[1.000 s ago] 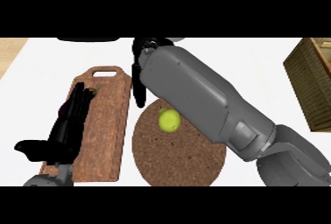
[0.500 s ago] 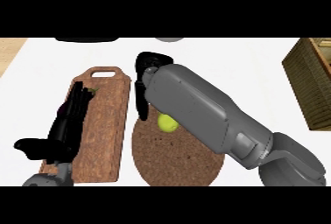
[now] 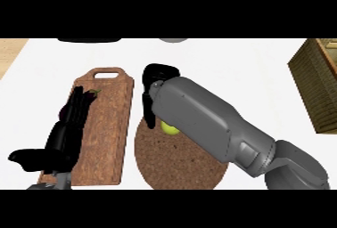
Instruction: Pick the pear from the placemat and place it in the basket
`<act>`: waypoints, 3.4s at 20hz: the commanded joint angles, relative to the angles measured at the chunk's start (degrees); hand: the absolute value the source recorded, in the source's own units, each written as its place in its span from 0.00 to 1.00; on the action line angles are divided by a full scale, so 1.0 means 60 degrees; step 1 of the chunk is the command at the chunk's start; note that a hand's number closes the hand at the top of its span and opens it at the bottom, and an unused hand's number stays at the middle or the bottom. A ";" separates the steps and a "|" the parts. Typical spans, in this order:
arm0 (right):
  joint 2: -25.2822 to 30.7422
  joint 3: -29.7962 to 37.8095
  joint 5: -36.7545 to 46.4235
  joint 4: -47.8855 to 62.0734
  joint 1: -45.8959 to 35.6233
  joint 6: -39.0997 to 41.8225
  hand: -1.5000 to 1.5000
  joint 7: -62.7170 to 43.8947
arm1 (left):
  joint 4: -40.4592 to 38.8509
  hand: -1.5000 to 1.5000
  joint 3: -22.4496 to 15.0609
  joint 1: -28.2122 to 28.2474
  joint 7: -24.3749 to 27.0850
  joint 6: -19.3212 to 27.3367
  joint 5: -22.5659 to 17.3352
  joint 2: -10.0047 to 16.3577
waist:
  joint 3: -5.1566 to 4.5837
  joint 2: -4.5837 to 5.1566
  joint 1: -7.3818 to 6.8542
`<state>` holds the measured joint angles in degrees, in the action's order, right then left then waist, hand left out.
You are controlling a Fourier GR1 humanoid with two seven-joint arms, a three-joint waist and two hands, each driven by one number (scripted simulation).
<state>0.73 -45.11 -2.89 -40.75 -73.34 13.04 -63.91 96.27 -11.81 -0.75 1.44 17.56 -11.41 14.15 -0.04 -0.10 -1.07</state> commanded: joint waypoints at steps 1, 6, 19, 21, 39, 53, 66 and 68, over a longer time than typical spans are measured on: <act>-0.0116 -0.0340 0.0050 -0.0224 0.0313 -0.0302 0.00 -0.1388 | 0.0092 0.50 0.0402 -0.0267 -0.0404 -0.0241 -0.0210 0.0259 | 0.0000 0.0009 0.0015; -0.0117 -0.0577 -0.0046 -0.0339 0.0603 -0.0468 0.00 -0.1381 | -0.0551 0.50 0.0298 -0.0123 0.0354 -0.0354 -0.0026 -0.0130 | -0.0003 0.0016 0.0033; -0.0117 -0.0825 -0.0073 -0.0169 0.1184 -0.0569 0.00 -0.1311 | -0.0188 0.50 0.0301 -0.0041 0.0030 -0.0338 0.0180 -0.0394 | 0.0000 0.0013 0.0020; -0.0117 -0.0480 0.0082 -0.0070 0.1028 -0.0173 0.00 -0.1061 | -0.0345 0.50 0.0394 -0.0248 -0.0108 -0.0324 0.0226 -0.0431 | 0.0002 0.0014 0.0093; -0.0117 -0.1046 0.0144 -0.0330 0.2060 -0.1012 0.00 -0.0956 | -0.0181 0.50 0.0467 -0.0441 -0.0529 -0.0296 0.0782 -0.0699 | 0.0004 0.0033 -0.0013; -0.0115 -0.1753 0.0352 -0.0392 0.1999 0.0190 1.00 0.0346 | -0.0067 0.50 0.0546 -0.0320 -0.0366 -0.0639 0.0806 -0.0911 | 0.0003 0.0057 -0.0159; 0.4867 0.0673 0.1452 0.4893 0.0577 -0.4518 1.00 -0.0733 | 0.0036 0.50 0.0717 -0.0475 -0.0089 -0.0938 0.0630 -0.0720 | 0.0017 0.0565 -0.0538; 0.5101 0.0692 0.1588 0.5308 0.0465 -0.5334 1.00 -0.0547 | -0.0025 0.50 0.0568 -0.0569 -0.0116 -0.1010 0.0662 -0.0768 | 0.0040 0.0669 -0.0717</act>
<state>27.29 -41.88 5.06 -14.55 -68.04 -8.49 -61.04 96.01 -7.42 -3.24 0.80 12.17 -7.71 9.63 0.11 3.05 -3.10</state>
